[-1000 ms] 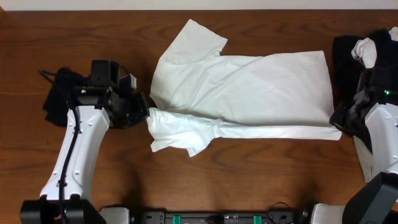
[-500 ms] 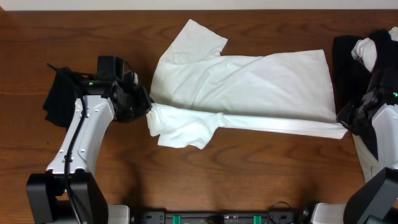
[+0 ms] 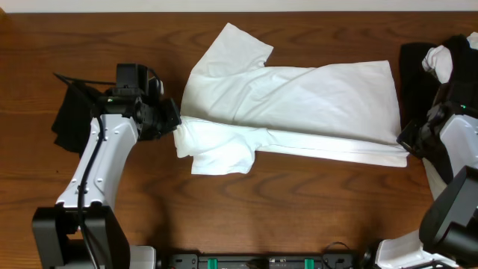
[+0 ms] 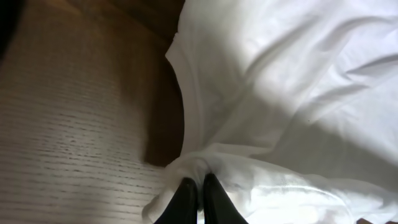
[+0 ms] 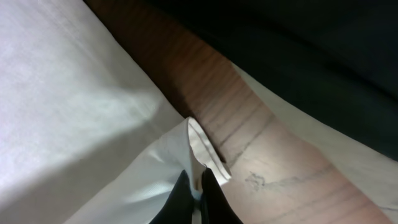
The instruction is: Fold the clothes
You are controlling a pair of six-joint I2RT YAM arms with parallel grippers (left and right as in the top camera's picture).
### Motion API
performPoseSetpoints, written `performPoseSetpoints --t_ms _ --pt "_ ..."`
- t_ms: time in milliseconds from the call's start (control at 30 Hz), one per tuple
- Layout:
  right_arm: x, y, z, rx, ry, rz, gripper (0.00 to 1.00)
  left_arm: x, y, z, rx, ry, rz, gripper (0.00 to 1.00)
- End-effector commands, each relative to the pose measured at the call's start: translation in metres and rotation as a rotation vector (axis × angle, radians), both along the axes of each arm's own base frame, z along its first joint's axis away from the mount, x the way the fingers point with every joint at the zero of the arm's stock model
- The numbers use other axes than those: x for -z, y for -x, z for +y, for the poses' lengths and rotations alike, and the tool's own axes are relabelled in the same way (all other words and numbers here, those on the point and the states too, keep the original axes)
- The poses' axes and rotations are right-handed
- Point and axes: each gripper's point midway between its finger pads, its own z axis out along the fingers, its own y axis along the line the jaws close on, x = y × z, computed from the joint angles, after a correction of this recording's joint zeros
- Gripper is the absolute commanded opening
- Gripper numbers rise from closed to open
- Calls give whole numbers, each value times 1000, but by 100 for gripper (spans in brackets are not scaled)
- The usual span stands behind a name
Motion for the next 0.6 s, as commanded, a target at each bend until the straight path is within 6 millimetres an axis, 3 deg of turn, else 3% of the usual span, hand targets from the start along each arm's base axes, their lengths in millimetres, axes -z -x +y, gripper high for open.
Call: performPoseSetpoints --t_ms 0,300,567 --pt "4 1 -7 31 16 5 1 12 -2 11 -26 -53 23 6" --pt "3 -6 -10 31 27 -22 1 39 -10 11 -25 -54 65 6" --pt "7 -12 -12 30 27 -39 1 41 -24 11 -26 -53 19 6"
